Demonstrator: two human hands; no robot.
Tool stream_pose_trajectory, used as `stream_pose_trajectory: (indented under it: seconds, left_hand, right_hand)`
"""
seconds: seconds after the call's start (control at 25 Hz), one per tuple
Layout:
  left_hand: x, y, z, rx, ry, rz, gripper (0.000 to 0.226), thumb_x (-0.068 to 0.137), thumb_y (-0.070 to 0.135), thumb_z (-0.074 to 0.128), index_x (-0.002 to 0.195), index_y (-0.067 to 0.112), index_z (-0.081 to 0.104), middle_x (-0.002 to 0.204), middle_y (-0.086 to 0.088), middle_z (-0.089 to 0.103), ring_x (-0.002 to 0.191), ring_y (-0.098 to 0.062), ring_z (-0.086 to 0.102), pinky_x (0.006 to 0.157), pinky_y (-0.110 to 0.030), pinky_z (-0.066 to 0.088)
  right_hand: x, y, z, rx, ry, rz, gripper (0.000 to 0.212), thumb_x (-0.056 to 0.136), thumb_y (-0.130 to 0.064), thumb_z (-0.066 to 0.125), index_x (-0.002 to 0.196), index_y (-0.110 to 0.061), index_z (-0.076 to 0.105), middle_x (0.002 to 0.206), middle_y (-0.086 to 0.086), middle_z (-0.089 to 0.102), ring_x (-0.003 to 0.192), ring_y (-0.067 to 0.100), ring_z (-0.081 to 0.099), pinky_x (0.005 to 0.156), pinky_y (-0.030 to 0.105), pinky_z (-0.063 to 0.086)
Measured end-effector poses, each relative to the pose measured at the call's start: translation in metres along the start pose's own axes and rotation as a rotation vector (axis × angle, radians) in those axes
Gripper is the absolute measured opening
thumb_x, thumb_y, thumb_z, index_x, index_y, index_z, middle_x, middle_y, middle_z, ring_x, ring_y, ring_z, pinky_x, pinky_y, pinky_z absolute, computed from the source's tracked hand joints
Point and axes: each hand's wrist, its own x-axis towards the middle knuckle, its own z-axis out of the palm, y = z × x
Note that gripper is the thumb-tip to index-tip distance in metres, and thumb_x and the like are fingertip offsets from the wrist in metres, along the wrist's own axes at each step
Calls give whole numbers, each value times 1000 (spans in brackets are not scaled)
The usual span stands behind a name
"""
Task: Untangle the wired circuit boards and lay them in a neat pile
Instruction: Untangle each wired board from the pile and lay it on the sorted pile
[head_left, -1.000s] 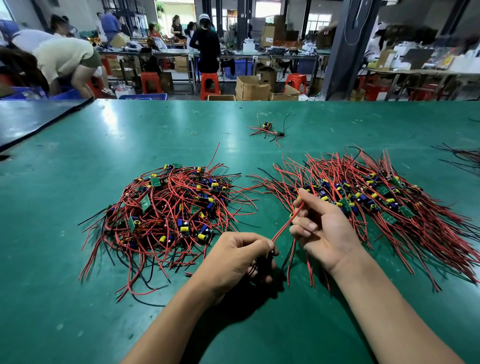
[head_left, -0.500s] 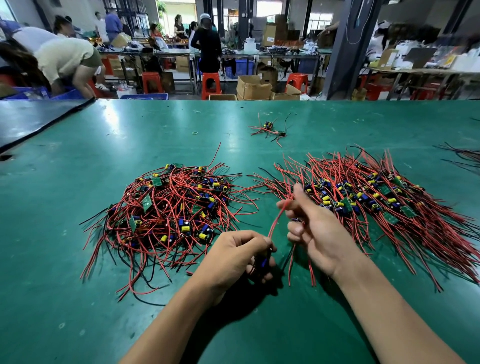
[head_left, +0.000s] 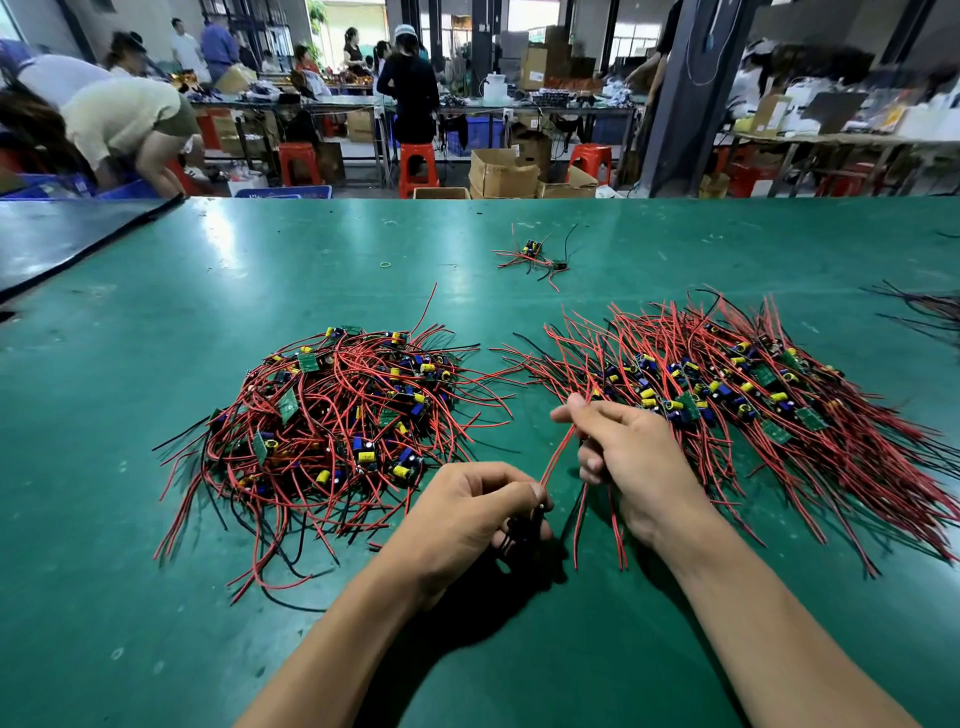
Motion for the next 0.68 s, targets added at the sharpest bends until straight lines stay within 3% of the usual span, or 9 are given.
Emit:
stream_pose_trajectory:
  seconds: [0.12, 0.28, 0.4, 0.48, 0.56, 0.68]
  left_hand:
    - [-1, 2, 1, 20, -25, -2, 23, 91, 8, 62, 72, 13, 73, 67, -12, 69, 55, -17, 56, 51, -21, 48]
    - [-2, 4, 2, 24, -41, -15, 26, 91, 7, 60, 68, 12, 71, 61, -10, 67, 49, -13, 55, 48, -18, 45]
    - [-3, 5, 2, 46, -52, -16, 27, 91, 7, 59, 67, 13, 70, 59, -9, 66, 49, -12, 56, 48, -18, 45]
    - [-2, 5, 1, 40, -50, -19, 26, 91, 7, 59, 68, 12, 70, 60, -9, 66, 51, -13, 56, 49, -19, 46]
    - [-1, 4, 1, 21, -48, -26, 26, 91, 8, 59, 68, 13, 71, 62, -10, 66, 52, -16, 56, 50, -21, 46]
    - [0, 2, 1, -44, -19, -56, 17, 92, 12, 61, 79, 9, 70, 67, -13, 67, 51, -21, 60, 52, -26, 48]
  right_hand:
    - [4, -3, -4, 62, 94, -52, 27, 98, -20, 63, 76, -7, 71, 69, -4, 64, 39, 7, 32, 39, 19, 28]
    - [5, -2, -4, 86, 178, -118, 17, 91, -14, 71, 74, -9, 72, 82, 12, 47, 43, 10, 25, 39, 20, 25]
    - [5, -4, -3, 172, 184, -97, 16, 91, -12, 71, 77, -6, 67, 78, 14, 55, 39, 8, 26, 38, 19, 23]
    - [4, -6, -3, 274, 160, -29, 18, 93, -15, 67, 79, -5, 62, 72, 2, 65, 35, 5, 29, 35, 17, 24]
    - [3, -8, -5, 364, 127, 43, 23, 96, -19, 63, 79, -5, 62, 59, -5, 56, 34, 3, 29, 34, 16, 23]
    - [2, -13, -8, 439, 104, 89, 24, 95, -24, 63, 83, -4, 66, 58, -6, 47, 36, 2, 29, 35, 16, 23]
